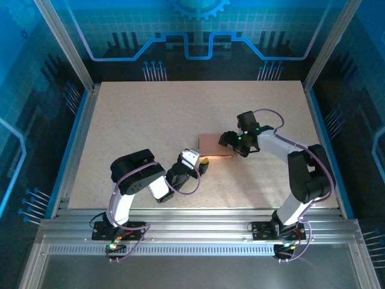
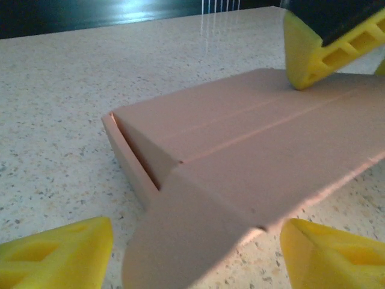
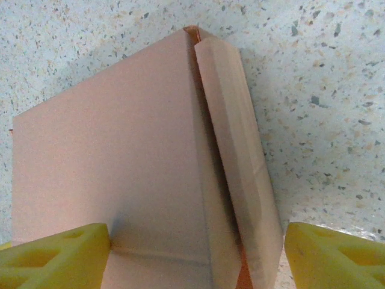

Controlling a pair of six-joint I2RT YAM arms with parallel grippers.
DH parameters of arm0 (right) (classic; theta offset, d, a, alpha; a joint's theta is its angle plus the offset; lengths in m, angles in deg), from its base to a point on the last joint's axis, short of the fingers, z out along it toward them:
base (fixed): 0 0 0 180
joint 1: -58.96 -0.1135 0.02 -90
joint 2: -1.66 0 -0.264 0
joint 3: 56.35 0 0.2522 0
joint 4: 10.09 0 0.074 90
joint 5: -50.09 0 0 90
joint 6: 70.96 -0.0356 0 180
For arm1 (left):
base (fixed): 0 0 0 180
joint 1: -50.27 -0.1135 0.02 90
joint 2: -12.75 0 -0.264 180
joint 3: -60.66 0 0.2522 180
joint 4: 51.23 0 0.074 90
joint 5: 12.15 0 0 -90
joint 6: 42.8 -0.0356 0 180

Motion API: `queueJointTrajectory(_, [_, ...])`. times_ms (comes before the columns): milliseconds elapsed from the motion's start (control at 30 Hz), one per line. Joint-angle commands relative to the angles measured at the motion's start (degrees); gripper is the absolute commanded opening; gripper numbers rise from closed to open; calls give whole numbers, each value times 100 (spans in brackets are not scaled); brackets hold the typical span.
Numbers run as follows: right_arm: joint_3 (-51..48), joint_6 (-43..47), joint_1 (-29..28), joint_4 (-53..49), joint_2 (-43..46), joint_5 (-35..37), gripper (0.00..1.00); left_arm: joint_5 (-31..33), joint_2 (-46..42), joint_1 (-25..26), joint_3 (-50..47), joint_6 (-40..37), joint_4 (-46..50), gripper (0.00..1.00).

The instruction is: Fold the paper box

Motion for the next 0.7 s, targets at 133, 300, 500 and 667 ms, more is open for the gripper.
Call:
queueJointTrajectory(133, [176,-90,-90,-184,-227,148,77,-718,-363,-193,-324,400,15,98])
queueJointTrajectory(300, [232,-67,-89,-201,-309,160,77,-970,-584,-206,-568,467,41,99])
queueJointTrajectory(500, [376,95,-87,-285,-422,207,78,-1750,-1030,-200,-1258,769,-29,99])
queueJointTrajectory(667, [494,359,-81,-378,-480,230,78,-2105,-1894,-193,-1877,1473,70,99])
